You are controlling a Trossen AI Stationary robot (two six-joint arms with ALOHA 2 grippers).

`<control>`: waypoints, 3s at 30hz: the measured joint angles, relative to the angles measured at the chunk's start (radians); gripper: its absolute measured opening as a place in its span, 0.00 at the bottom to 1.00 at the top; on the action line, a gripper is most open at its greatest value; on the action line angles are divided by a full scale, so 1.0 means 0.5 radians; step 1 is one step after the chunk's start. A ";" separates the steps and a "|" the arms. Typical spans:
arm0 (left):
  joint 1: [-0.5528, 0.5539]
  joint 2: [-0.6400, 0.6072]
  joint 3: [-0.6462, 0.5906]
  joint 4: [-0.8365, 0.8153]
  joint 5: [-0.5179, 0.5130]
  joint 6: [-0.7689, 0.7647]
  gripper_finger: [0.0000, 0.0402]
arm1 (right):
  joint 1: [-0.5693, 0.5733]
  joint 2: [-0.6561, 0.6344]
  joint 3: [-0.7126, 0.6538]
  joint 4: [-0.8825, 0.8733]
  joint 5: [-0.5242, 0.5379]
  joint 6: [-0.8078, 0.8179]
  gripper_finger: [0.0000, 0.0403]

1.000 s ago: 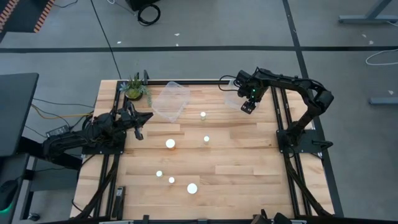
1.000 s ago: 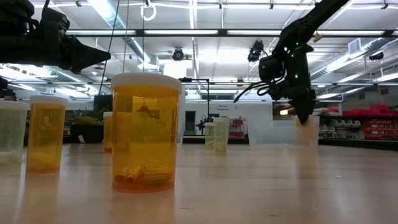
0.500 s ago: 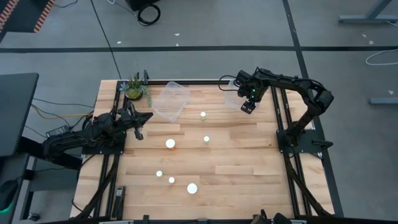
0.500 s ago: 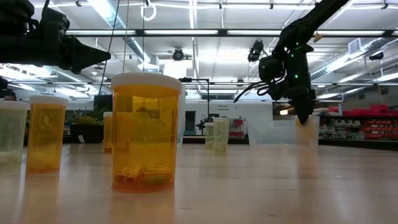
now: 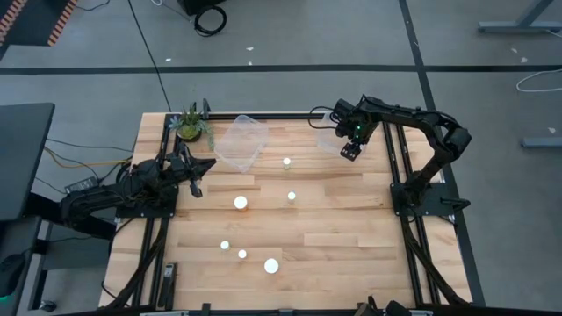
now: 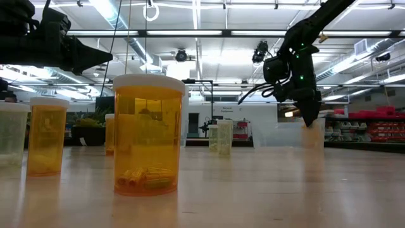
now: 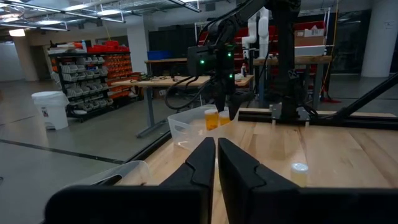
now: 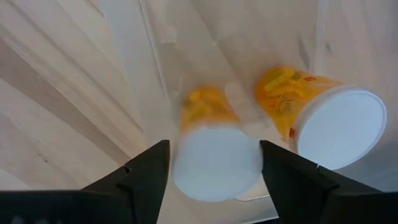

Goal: Pick and place medicine bottles into bin by pill shape (circle, oval)
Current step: Put the large orange capsule bottle into the right transparent bin

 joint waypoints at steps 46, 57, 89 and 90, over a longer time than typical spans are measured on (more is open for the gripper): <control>0.000 0.000 0.000 -0.001 0.000 0.000 0.08 | 0.859 -0.019 0.295 0.529 -0.226 0.281 0.70; 0.000 0.000 0.000 -0.001 0.000 0.000 0.07 | 1.143 -0.021 0.117 1.111 0.082 0.276 0.70; 0.003 0.000 0.000 0.042 0.000 -0.705 0.09 | 1.298 -1.266 -1.065 2.038 0.199 0.313 0.70; 0.003 0.000 0.000 0.036 0.002 -0.759 0.08 | 1.297 -1.336 -1.111 2.054 0.200 0.333 0.70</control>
